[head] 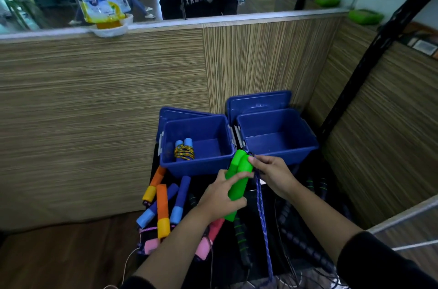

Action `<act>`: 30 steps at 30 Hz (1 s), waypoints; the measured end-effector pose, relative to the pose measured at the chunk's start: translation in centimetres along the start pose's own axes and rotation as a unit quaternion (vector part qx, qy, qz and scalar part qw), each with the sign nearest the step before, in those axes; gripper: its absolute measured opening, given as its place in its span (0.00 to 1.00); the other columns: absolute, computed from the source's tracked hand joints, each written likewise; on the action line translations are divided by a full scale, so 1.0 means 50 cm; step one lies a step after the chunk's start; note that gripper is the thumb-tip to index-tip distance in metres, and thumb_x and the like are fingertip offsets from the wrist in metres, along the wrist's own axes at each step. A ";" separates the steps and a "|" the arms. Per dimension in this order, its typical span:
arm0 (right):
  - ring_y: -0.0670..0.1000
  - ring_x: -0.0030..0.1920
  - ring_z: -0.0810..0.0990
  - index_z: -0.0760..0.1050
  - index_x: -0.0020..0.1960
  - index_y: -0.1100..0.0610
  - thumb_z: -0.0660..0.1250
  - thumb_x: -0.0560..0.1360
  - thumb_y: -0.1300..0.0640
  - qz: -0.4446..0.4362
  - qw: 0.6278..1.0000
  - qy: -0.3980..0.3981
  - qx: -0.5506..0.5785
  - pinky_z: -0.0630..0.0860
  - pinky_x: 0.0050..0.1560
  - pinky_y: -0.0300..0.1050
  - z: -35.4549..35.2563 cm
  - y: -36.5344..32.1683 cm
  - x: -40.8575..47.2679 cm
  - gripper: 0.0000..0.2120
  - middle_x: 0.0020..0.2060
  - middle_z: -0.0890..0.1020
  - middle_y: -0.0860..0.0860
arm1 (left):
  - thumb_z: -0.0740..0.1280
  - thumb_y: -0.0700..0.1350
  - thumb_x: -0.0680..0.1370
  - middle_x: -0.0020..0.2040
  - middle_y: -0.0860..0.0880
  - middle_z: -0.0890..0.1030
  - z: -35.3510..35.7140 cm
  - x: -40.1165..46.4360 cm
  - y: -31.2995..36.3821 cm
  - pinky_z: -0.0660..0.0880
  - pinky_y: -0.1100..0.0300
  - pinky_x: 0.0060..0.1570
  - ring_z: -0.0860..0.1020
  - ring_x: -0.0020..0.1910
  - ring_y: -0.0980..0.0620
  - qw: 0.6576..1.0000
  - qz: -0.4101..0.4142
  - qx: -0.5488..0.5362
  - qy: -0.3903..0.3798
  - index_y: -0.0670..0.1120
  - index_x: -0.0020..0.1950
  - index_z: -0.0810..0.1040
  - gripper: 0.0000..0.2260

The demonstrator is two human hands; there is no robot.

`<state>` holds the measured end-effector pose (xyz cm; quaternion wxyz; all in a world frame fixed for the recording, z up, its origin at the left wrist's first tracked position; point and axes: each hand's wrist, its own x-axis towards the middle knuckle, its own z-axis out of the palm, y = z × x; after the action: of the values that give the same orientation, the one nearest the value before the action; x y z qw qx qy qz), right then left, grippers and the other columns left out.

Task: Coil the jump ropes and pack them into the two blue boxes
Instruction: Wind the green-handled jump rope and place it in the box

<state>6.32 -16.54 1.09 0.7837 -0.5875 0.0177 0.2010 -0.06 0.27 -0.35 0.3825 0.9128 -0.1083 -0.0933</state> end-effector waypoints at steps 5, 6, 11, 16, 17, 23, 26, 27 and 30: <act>0.47 0.30 0.74 0.78 0.47 0.61 0.62 0.79 0.59 0.010 0.999 -0.013 -0.049 0.76 0.33 0.38 0.025 -0.012 -0.004 0.08 0.32 0.78 0.52 | 0.66 0.52 0.67 0.52 0.52 0.73 -0.019 0.005 -0.006 0.70 0.60 0.60 0.75 0.51 0.55 0.995 0.002 -0.073 0.071 0.77 0.56 0.71 0.23; 0.46 0.28 0.72 0.77 0.47 0.60 0.61 0.79 0.59 0.004 0.997 -0.028 -0.077 0.75 0.32 0.39 0.030 -0.013 -0.004 0.07 0.31 0.77 0.52 | 0.67 0.51 0.67 0.52 0.52 0.75 -0.027 0.007 -0.005 0.71 0.60 0.59 0.76 0.51 0.55 0.989 0.003 -0.100 0.110 0.75 0.55 0.72 0.22; 0.43 0.22 0.70 0.74 0.46 0.57 0.56 0.82 0.61 -0.028 0.947 -0.130 -0.293 0.71 0.25 0.37 0.073 0.000 -0.010 0.10 0.28 0.74 0.52 | 0.68 0.37 0.74 0.51 0.45 0.78 -0.089 0.023 0.007 0.75 0.47 0.46 0.79 0.46 0.41 0.868 -0.069 -0.419 0.258 0.62 0.54 0.79 0.20; 0.42 0.22 0.75 0.74 0.45 0.59 0.54 0.82 0.57 0.004 0.897 -0.194 -0.397 0.72 0.32 0.36 0.106 0.007 -0.022 0.13 0.28 0.73 0.52 | 0.60 0.33 0.78 0.53 0.45 0.74 -0.121 0.028 0.034 0.78 0.40 0.44 0.79 0.42 0.34 0.772 -0.080 -0.578 0.251 0.53 0.63 0.73 0.19; 0.43 0.22 0.75 0.75 0.43 0.59 0.55 0.82 0.55 0.010 0.896 -0.199 -0.397 0.72 0.33 0.37 0.106 0.006 -0.023 0.15 0.27 0.72 0.51 | 0.61 0.33 0.77 0.51 0.44 0.74 -0.123 0.028 0.032 0.78 0.43 0.41 0.78 0.37 0.39 0.775 -0.080 -0.569 0.263 0.53 0.63 0.74 0.20; 0.39 0.24 0.70 0.77 0.40 0.51 0.61 0.79 0.48 -0.028 0.855 -0.186 -0.483 0.66 0.29 0.31 0.074 -0.029 -0.033 0.12 0.28 0.72 0.45 | 0.68 0.32 0.74 0.50 0.50 0.77 -0.143 0.011 -0.025 0.73 0.57 0.37 0.74 0.38 0.55 0.851 -0.072 -0.374 0.362 0.60 0.53 0.78 0.22; 0.39 0.34 0.74 0.78 0.41 0.47 0.61 0.78 0.46 -0.060 0.801 -0.215 -0.555 0.71 0.40 0.37 0.045 -0.066 -0.044 0.11 0.35 0.78 0.45 | 0.71 0.33 0.70 0.48 0.49 0.77 -0.181 -0.010 -0.074 0.73 0.63 0.38 0.74 0.37 0.57 0.863 -0.077 -0.298 0.401 0.61 0.51 0.77 0.23; 0.42 0.36 0.75 0.77 0.41 0.46 0.61 0.78 0.45 -0.063 0.794 -0.218 -0.564 0.72 0.43 0.41 0.037 -0.075 -0.047 0.11 0.36 0.79 0.48 | 0.71 0.34 0.70 0.46 0.47 0.77 -0.193 -0.020 -0.093 0.74 0.62 0.38 0.73 0.36 0.56 0.873 -0.081 -0.262 0.404 0.61 0.52 0.77 0.22; 0.48 0.36 0.74 0.76 0.41 0.45 0.60 0.78 0.45 -0.092 0.769 -0.228 -0.590 0.73 0.42 0.45 0.028 -0.104 -0.059 0.11 0.37 0.79 0.51 | 0.71 0.44 0.70 0.43 0.44 0.74 -0.223 -0.044 -0.140 0.75 0.53 0.44 0.73 0.36 0.51 0.926 -0.109 -0.051 0.357 0.69 0.54 0.74 0.21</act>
<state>5.08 -17.27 7.04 0.2791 -0.8698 -0.3374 0.2273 1.55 13.22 2.50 0.4297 0.8712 0.1401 0.1919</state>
